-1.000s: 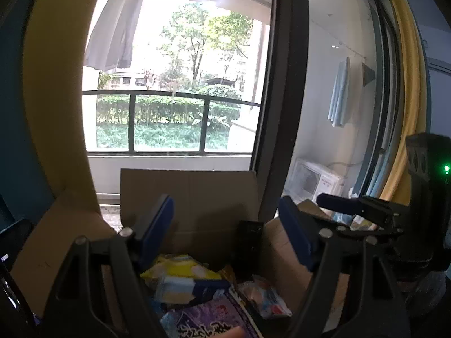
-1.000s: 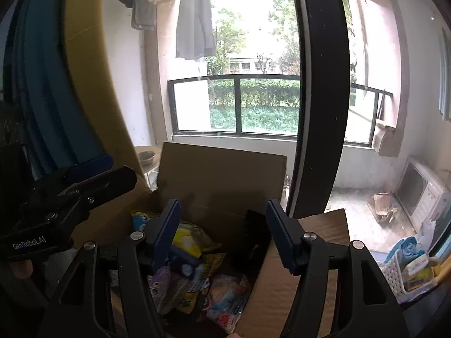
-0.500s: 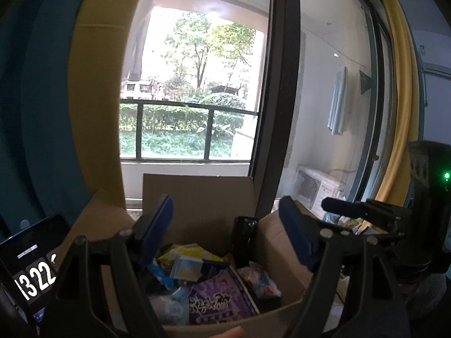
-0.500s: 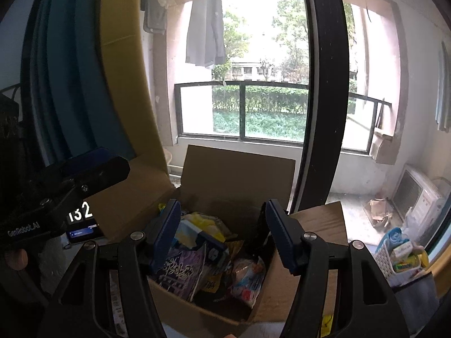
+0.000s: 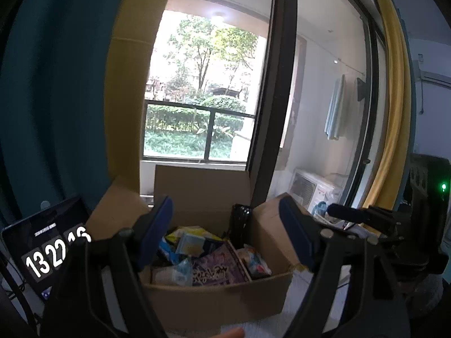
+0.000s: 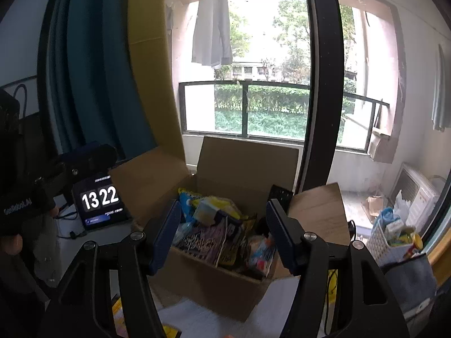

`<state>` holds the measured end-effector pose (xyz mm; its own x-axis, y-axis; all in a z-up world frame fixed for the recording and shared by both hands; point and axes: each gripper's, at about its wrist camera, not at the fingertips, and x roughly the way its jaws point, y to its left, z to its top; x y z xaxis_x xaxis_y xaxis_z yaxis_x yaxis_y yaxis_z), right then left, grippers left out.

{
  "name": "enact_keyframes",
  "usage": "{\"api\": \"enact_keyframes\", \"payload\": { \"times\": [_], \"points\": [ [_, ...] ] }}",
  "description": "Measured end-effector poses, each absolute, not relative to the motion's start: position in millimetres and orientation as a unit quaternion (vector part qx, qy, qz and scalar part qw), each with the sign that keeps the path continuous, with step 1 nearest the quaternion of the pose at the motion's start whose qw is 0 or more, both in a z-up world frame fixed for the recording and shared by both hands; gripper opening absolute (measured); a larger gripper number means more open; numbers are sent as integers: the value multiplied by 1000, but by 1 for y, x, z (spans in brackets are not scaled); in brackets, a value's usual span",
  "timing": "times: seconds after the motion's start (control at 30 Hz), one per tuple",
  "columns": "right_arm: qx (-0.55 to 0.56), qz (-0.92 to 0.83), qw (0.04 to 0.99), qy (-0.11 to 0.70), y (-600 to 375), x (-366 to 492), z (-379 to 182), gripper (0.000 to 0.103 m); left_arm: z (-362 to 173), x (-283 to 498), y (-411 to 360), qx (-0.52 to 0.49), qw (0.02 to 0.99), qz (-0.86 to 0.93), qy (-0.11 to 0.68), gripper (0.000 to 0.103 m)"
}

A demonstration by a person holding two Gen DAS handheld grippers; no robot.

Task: Organize snacks
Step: 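Move both tools back to the remaining snacks on the table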

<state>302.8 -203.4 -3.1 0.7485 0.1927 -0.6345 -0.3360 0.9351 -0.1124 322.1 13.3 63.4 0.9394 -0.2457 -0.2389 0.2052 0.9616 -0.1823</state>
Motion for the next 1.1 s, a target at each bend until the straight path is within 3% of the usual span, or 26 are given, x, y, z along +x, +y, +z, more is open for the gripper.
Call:
{"api": "enact_keyframes", "payload": {
  "times": [1.1],
  "points": [
    [-113,117,912,377,-222,132,-39,66,-3,189,-11,-42,968,-158,188,80]
  ]
}}
